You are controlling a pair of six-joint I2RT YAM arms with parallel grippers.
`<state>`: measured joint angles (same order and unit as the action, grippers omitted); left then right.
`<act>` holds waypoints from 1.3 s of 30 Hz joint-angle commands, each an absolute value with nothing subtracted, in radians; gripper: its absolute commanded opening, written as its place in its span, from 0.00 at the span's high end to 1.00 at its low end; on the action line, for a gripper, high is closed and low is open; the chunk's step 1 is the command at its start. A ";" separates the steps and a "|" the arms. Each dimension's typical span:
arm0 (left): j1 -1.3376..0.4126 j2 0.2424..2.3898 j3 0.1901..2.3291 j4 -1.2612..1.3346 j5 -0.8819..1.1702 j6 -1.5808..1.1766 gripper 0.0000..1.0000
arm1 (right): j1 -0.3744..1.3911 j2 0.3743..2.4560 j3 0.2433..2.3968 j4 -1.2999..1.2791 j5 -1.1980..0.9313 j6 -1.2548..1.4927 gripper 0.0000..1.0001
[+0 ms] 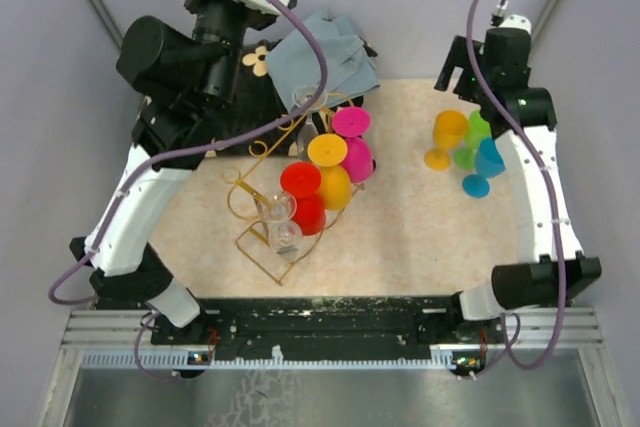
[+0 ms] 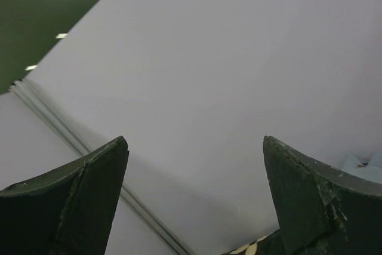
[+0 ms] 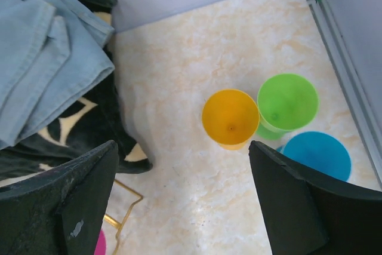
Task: Take the wine glass off the wine glass rack
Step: Place the wine glass at the center of the board, then pick up the wine glass from the wine rack.
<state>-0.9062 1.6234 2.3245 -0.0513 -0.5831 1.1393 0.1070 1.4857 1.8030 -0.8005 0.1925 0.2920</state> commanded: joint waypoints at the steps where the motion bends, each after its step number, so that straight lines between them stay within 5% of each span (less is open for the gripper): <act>1: -0.751 1.640 2.324 -0.254 -0.445 0.824 0.01 | 0.101 1.348 1.826 -0.837 0.176 0.313 0.09; 10: -0.347 1.727 2.364 -0.568 -0.010 0.264 0.02 | 0.101 1.186 1.799 -0.952 0.168 0.342 0.08; 16: -0.099 1.772 2.301 -0.614 0.597 -0.213 0.00 | 0.101 1.118 1.783 -1.021 0.178 0.349 0.08; 25: -0.038 1.868 2.122 -0.401 1.146 -0.683 0.09 | 0.101 1.057 1.781 -1.081 0.203 0.360 0.07; 34: -0.062 1.889 1.980 -0.294 1.262 -0.858 0.14 | 0.101 1.029 1.760 -1.092 0.203 0.365 0.06; 39: -0.102 1.887 1.959 -0.267 1.281 -0.895 0.27 | 0.101 1.029 1.762 -1.090 0.191 0.374 0.05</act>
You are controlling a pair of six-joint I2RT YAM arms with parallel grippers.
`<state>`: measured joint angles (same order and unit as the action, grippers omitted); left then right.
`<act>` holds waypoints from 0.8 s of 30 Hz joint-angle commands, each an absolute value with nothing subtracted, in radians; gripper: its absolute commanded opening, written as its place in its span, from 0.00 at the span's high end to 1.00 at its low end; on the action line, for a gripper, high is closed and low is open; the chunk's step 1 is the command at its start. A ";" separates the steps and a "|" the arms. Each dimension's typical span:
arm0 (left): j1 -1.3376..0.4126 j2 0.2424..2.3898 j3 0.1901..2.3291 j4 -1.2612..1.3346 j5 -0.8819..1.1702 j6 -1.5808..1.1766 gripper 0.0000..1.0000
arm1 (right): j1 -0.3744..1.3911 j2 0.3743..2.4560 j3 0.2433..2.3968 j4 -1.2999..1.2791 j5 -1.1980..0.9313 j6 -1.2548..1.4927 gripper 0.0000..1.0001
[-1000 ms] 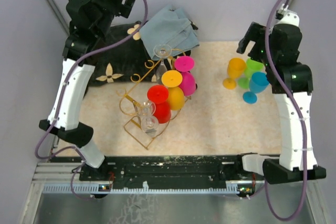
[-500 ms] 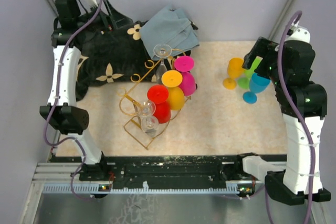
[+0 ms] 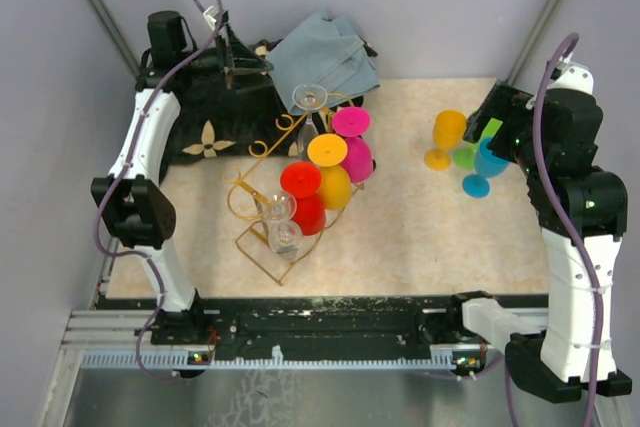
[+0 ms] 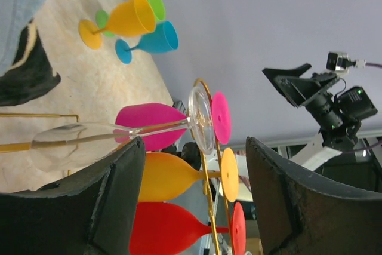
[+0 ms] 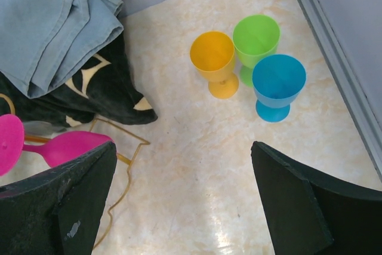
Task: Take the wine glass off the wine glass rack
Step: Pick up the wine glass from the wine rack.
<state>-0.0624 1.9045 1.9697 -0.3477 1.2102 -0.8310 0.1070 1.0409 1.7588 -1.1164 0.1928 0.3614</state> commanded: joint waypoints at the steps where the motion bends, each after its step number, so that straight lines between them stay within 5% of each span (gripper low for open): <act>1: -0.111 1.884 1.951 -0.251 1.286 -0.907 0.28 | 0.101 1.029 1.762 -1.092 0.190 0.374 0.05; 24: -0.199 1.890 1.930 -0.238 1.290 -0.896 0.44 | 0.101 1.014 1.762 -1.105 0.190 0.356 0.04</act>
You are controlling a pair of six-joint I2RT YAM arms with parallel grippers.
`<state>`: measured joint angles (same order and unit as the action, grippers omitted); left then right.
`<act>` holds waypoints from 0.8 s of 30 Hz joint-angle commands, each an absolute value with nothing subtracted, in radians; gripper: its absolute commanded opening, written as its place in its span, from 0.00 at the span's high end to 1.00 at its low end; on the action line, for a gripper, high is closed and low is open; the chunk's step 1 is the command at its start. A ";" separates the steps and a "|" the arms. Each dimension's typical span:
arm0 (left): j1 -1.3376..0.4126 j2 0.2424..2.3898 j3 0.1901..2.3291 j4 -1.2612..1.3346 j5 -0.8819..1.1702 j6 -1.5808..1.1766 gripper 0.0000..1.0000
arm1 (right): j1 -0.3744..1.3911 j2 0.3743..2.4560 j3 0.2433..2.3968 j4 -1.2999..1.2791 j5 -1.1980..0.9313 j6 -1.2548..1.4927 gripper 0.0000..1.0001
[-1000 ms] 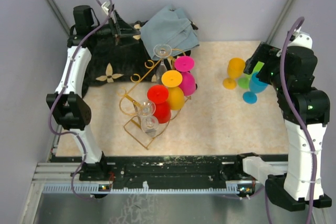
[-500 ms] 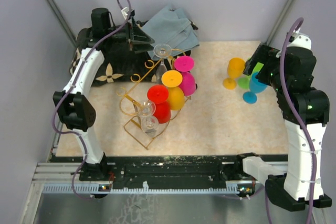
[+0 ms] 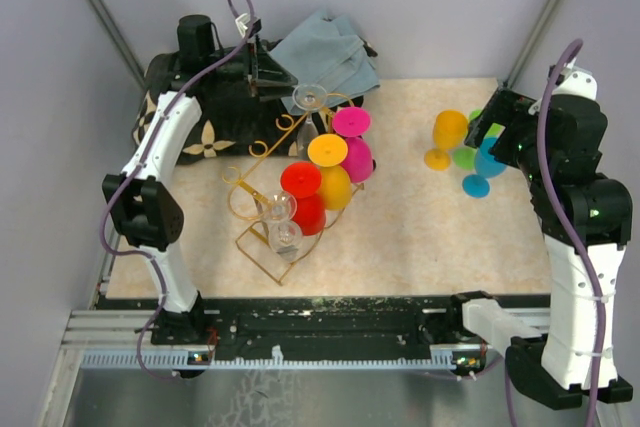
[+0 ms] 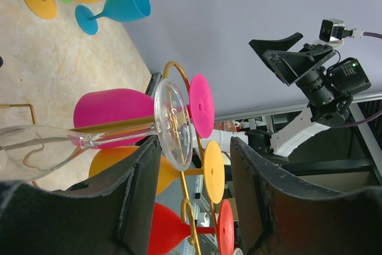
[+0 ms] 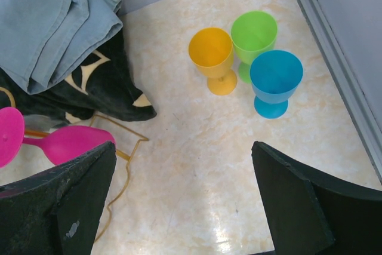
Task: Take the wine glass off the wine glass rack
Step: Pick up the wine glass from the wine rack.
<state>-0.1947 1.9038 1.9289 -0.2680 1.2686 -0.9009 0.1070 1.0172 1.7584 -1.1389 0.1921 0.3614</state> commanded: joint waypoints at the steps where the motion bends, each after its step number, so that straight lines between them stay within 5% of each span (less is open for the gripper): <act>1: -0.199 1.889 1.927 -0.238 1.290 -0.896 0.44 | 0.100 1.015 1.762 -1.103 0.190 0.356 0.04; 24: -0.216 1.915 1.924 -0.249 1.289 -0.874 0.44 | 0.101 1.006 1.767 -1.113 0.194 0.344 0.03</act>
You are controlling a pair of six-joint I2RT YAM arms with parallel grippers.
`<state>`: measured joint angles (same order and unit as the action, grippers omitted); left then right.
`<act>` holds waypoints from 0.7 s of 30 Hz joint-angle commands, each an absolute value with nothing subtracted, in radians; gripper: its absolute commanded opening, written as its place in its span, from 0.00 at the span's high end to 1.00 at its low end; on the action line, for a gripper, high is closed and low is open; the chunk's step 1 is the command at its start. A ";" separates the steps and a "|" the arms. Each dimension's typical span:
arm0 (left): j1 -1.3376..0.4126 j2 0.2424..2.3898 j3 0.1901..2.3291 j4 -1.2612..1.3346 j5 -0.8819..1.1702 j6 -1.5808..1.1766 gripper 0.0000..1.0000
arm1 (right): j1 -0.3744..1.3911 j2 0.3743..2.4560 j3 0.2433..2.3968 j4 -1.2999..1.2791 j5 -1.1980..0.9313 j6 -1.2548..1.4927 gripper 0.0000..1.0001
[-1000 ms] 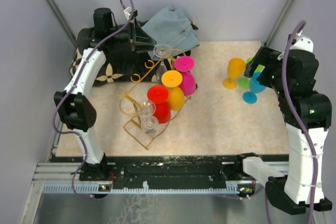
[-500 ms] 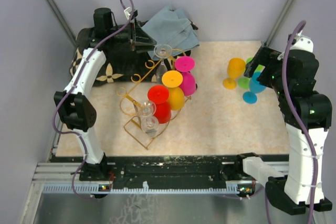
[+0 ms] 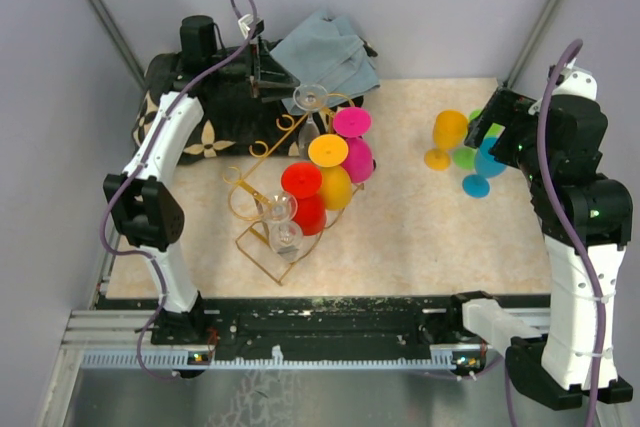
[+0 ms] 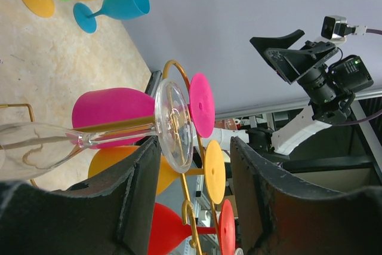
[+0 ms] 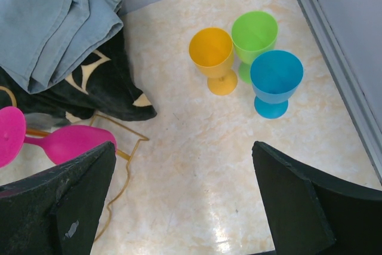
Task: Take the wine glass off the wine glass rack
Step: Pick up the wine glass from the wine rack.
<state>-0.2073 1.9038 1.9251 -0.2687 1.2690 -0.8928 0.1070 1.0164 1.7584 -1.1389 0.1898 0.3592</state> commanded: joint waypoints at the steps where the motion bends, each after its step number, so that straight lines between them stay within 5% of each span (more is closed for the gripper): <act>1: -0.216 1.917 1.924 -0.249 1.289 -0.874 0.44 | 0.101 1.007 1.768 -1.114 0.194 0.342 0.03; 21: -0.225 1.927 1.918 -0.249 1.298 -0.868 0.59 | 0.101 1.001 1.758 -1.110 0.198 0.334 0.02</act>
